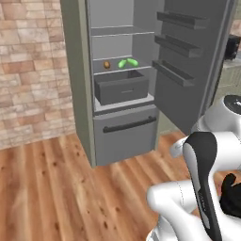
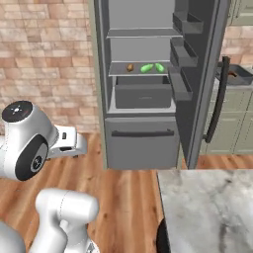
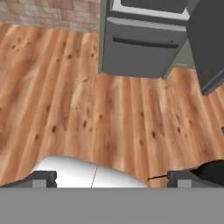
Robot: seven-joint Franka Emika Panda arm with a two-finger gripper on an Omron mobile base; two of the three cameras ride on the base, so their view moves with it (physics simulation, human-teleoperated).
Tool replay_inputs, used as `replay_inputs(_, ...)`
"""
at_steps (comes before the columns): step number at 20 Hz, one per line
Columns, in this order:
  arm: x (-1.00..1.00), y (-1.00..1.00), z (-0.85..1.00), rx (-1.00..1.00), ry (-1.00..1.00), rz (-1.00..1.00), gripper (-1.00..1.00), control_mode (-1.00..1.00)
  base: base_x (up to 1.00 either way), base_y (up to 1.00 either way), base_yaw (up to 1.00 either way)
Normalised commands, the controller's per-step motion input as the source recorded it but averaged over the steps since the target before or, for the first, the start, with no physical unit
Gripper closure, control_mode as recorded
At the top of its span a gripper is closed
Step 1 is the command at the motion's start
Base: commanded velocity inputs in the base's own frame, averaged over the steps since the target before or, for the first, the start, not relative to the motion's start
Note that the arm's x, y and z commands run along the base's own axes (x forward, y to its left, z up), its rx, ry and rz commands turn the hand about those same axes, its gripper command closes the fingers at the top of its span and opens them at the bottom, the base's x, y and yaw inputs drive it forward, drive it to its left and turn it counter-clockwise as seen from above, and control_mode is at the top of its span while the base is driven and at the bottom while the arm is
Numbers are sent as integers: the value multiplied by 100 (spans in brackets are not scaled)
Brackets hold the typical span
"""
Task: Place one corn and one chicken drumstick in each tupperware on the nearby counter, to pack two identical lunches.
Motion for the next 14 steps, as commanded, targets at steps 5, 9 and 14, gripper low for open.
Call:
replay_inputs(5, 0, 0, 0, 0, 0, 0, -100, 100, 100, -5, -12)
replay_inputs(9, 0, 0, 0, 0, 0, 0, -100, 100, 100, -15, -6)
replay_inputs(14, 0, 0, 0, 0, 0, 0, -100, 100, 97, -33, 0)
